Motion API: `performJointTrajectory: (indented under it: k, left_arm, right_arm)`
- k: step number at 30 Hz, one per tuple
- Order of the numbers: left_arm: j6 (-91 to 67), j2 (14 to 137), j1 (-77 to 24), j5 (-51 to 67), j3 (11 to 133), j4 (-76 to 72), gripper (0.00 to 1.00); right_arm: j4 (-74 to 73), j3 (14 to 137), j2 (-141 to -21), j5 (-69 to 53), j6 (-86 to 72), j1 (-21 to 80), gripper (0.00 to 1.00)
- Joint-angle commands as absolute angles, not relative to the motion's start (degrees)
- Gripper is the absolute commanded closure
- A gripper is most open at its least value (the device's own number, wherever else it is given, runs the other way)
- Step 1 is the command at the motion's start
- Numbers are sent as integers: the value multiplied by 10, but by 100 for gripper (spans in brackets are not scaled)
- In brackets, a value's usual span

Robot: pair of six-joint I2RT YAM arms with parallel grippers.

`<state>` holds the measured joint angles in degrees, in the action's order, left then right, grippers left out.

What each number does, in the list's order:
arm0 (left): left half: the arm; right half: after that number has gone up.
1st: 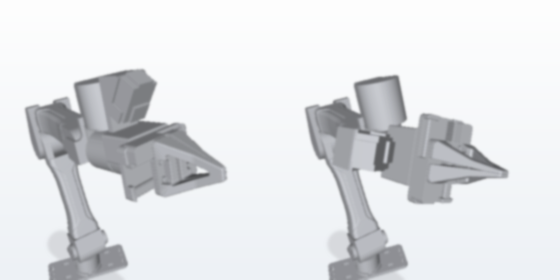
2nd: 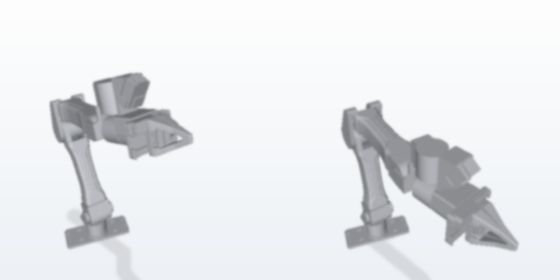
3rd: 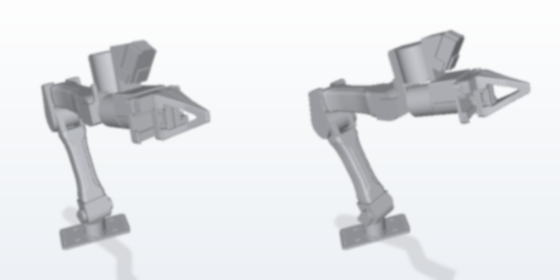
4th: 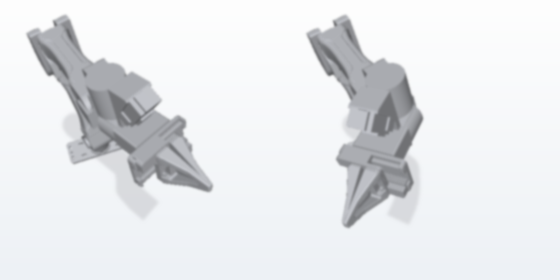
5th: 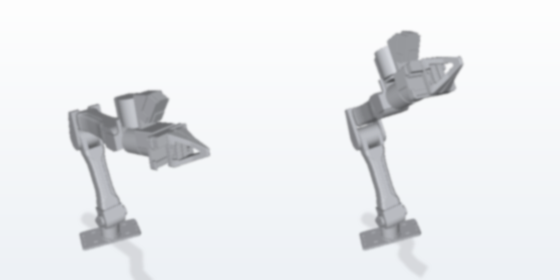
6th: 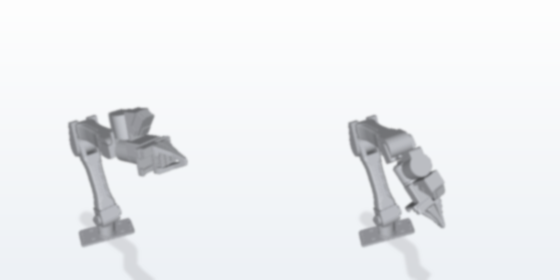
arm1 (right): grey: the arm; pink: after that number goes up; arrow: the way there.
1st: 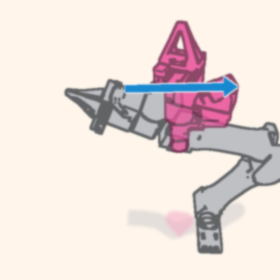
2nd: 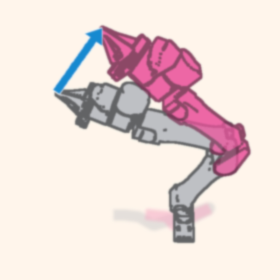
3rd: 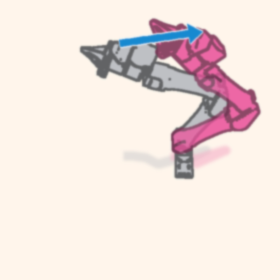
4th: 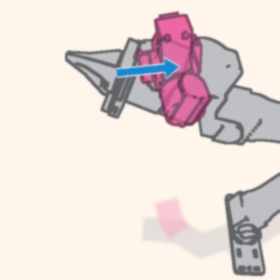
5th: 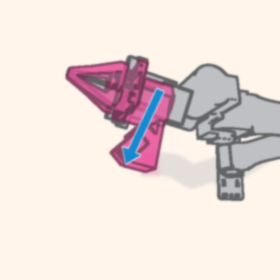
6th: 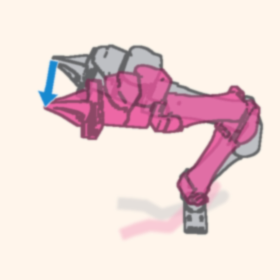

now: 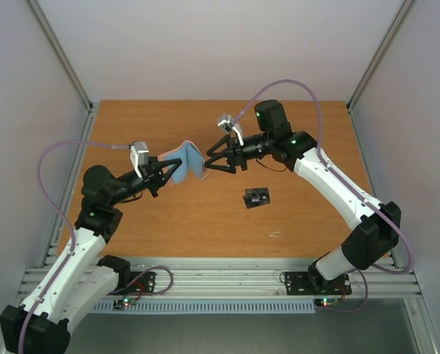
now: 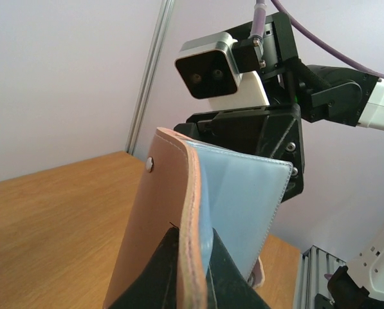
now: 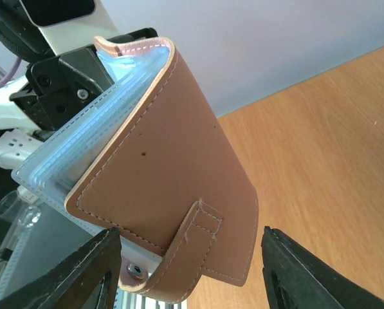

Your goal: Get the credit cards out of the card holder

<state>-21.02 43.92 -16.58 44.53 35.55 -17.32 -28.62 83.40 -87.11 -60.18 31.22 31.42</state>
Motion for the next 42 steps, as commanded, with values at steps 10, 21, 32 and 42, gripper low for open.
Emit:
performJointTrajectory:
  k: [10, 21, 32, 42]
  left_arm:
    - [-216, 437, -171, 442, 368, -216, 100]
    - [-222, 438, -171, 439, 368, -220, 100]
    - [-223, 440, -171, 440, 373, -220, 100]
    - [-221, 439, -171, 448, 371, -222, 100]
  right_arm:
    - [-272, 829, -844, -478, 337, 359, 36]
    - [-271, 796, -815, -475, 375, 363, 32]
    - [-271, 779, -799, -451, 408, 381, 33]
    - [-213, 788, -804, -428, 375, 381, 40]
